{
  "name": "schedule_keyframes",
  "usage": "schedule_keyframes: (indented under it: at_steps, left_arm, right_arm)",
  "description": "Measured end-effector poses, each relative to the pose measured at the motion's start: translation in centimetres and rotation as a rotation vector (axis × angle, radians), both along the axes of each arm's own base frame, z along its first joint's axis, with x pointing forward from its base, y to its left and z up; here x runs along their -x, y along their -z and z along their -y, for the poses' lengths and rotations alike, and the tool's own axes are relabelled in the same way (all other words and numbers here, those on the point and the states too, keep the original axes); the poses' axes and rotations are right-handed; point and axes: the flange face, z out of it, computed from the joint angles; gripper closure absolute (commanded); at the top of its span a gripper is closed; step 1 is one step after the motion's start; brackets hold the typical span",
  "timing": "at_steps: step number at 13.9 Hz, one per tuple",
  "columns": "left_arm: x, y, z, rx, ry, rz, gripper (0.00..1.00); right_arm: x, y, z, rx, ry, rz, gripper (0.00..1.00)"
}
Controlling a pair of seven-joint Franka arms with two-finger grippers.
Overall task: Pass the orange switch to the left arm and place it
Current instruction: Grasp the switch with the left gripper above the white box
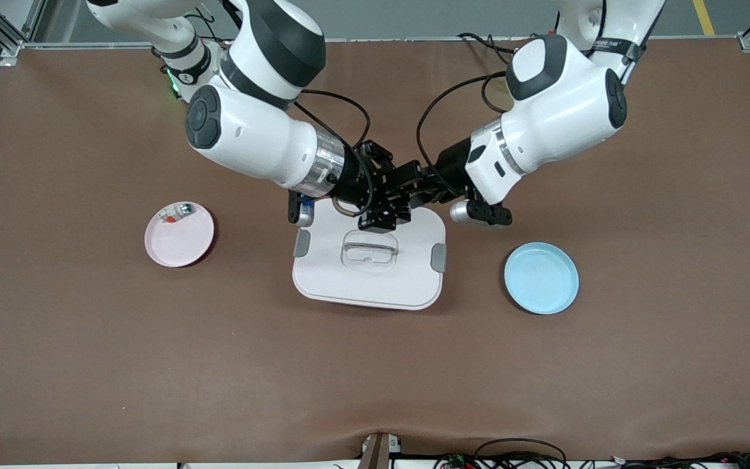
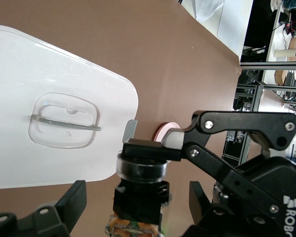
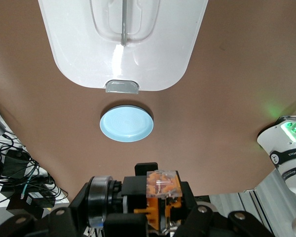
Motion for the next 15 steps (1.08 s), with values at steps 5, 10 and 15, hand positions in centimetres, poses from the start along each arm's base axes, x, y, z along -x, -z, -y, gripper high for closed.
schedule_keyframes:
  at_steps: [5,10,15]
  left_arm:
    - [-0.07,-0.26,-0.01,0.002,0.007,0.013,0.99]
    - [-0.09,-0.27,-0.03,0.002,0.007,0.013,1.0]
    - [-0.22,-0.21,-0.24,0.002,-0.003,0.005,1.0]
  right_arm:
    - [-0.08,0.13,-0.06,-0.008,0.006,-0.005,1.0]
    - [-0.12,0.16,-0.05,-0.01,0.007,-0.007,0.53]
    - [-0.31,0.28,-0.03,-0.013,0.016,-0.002,0.0]
